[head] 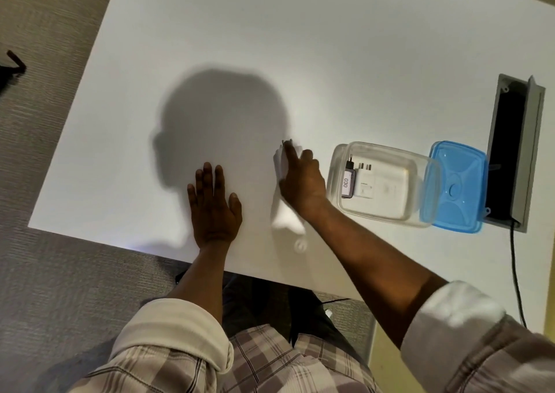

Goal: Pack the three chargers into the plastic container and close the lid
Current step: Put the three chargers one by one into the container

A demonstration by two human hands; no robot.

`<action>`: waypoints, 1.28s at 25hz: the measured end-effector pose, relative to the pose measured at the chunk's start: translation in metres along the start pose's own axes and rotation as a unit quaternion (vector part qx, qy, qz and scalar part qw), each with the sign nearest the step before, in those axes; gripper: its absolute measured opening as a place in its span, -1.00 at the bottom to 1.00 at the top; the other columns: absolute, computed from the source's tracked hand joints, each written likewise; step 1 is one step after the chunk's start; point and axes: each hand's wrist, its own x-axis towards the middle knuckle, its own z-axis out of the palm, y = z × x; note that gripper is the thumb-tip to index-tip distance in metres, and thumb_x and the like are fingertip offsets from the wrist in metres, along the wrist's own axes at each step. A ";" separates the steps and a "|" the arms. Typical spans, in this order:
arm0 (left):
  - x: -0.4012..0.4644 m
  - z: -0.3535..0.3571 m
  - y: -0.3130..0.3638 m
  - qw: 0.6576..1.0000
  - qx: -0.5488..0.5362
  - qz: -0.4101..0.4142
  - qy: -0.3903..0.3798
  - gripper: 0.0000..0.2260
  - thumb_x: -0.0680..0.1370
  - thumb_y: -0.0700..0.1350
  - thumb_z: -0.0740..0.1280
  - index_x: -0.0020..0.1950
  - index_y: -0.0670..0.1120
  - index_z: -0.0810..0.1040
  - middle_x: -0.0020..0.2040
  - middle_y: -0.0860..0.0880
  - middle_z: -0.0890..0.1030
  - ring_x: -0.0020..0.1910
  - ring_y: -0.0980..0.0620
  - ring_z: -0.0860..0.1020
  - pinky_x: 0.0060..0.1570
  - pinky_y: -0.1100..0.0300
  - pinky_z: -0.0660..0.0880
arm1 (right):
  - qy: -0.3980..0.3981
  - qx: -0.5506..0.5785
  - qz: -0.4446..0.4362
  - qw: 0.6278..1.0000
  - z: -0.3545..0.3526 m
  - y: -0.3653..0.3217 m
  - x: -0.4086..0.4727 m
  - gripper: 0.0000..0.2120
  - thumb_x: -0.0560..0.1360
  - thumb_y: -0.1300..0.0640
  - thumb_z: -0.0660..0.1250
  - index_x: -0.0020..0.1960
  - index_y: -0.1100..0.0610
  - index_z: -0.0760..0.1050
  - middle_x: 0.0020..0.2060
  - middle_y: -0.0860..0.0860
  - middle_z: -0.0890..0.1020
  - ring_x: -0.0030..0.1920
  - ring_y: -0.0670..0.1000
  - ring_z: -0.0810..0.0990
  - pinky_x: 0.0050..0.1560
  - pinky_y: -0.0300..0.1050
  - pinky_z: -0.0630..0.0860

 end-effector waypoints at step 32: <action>0.001 0.002 -0.001 1.000 0.016 -0.004 -0.006 -0.39 0.61 0.04 0.06 0.64 -0.07 0.03 0.65 -0.12 0.10 0.64 -0.14 0.08 0.61 -0.12 0.01 | 0.043 0.021 0.152 0.987 -0.067 0.189 -0.046 -0.22 0.27 0.06 0.56 0.40 -0.01 0.27 0.10 0.25 0.53 0.06 0.30 0.58 -0.12 -0.03 0.43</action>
